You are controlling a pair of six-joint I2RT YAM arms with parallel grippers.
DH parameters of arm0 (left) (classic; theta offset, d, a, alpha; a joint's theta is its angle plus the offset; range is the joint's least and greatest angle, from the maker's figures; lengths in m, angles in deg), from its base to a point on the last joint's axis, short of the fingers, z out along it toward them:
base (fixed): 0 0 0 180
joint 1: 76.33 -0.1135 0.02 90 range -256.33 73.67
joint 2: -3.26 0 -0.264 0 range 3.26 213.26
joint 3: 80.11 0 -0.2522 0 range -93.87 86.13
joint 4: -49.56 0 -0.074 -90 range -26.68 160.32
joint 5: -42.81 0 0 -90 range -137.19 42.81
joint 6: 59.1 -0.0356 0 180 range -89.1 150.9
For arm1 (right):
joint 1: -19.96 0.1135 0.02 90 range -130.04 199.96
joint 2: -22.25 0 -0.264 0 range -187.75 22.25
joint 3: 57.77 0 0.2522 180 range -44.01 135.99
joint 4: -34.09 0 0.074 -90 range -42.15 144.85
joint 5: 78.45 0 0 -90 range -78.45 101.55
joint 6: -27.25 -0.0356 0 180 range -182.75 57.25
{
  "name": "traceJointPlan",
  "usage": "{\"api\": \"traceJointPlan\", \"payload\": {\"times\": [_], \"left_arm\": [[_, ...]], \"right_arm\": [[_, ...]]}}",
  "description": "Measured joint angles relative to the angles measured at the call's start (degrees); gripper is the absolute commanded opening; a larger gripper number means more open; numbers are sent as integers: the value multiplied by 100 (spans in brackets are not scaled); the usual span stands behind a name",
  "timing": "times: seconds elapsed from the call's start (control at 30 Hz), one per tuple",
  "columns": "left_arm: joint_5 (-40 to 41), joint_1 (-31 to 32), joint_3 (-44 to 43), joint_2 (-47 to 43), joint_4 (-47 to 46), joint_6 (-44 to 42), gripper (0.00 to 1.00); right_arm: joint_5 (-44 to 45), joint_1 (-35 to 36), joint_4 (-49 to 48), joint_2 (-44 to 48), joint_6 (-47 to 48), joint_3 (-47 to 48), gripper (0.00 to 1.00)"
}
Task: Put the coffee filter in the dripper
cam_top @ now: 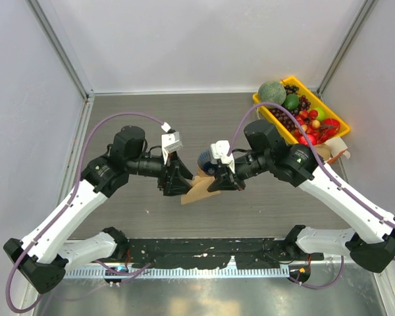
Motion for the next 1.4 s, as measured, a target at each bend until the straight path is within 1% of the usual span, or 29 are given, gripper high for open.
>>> {"api": "traceJointPlan", "payload": {"times": [0.23,0.3,0.43,0.5,0.53,0.57,0.6,0.63,0.67,0.7,0.73,0.8,0.93,1.03,1.1,1.13,1.17,1.2,1.23,1.3,1.33,1.37,1.4], "left_arm": [[4,0,-164,151,-238,205,63],[2,13,-164,197,-315,275,58],[-59,42,-164,245,-485,459,41],[-138,50,-164,245,-544,527,24],[-192,52,-164,245,-592,575,18],[-247,52,-162,245,-634,638,8],[-306,50,-157,243,-675,682,0],[-367,50,-153,243,-732,723,0],[-398,50,-149,243,-752,778,0],[-444,48,-144,240,-776,817,0],[-483,33,-142,236,-796,848,0],[-579,-44,-131,212,-866,979,0],[-848,-337,39,76,-1335,1491,0],[-1012,-507,271,-42,-1908,2022,0],[-1078,-544,391,-87,-2262,2347,0],[-1095,-551,452,-103,-2452,2503,0],[-1113,-553,496,-111,-2586,2629,0],[-1128,-553,535,-120,-2717,2721,0],[-1134,-553,599,-129,-2896,2844,0],[-1134,-553,728,-155,-3163,3034,0],[-1132,-555,826,-175,-3307,3128,0],[-1128,-557,901,-184,-3401,3211,16],[-1126,-557,940,-186,-3447,3248,27]], "right_arm": [[-15,0,-155,-179,-155,0,5],[-20,0,-177,-227,-203,2,5],[-26,0,-205,-299,-254,4,5],[-35,0,-205,-302,-254,7,5],[-42,0,-203,-302,-254,11,5],[-44,0,-208,-302,-251,13,5],[-46,0,-205,-302,-251,13,9],[-44,0,-205,-302,-251,13,14],[-44,0,-205,-302,-251,13,29],[-44,0,-201,-299,-251,13,36],[-44,0,-197,-297,-262,15,48],[-42,-2,-188,-297,-260,20,54],[-17,-66,-133,-234,-201,17,56],[-20,-125,-114,-133,-184,-26,51],[-22,-144,-118,-59,-188,-96,42],[-22,-151,-116,-39,-197,-122,34],[-24,-151,-118,-33,-221,-131,28],[-20,-151,-133,-33,-247,-133,26],[-17,-151,-157,-33,-295,-133,15],[-20,-151,-205,-33,-391,-136,6],[-26,-151,-243,-33,-437,-136,5],[-42,-151,-269,-33,-487,-136,5],[-57,-151,-291,-33,-531,-138,5]]}}
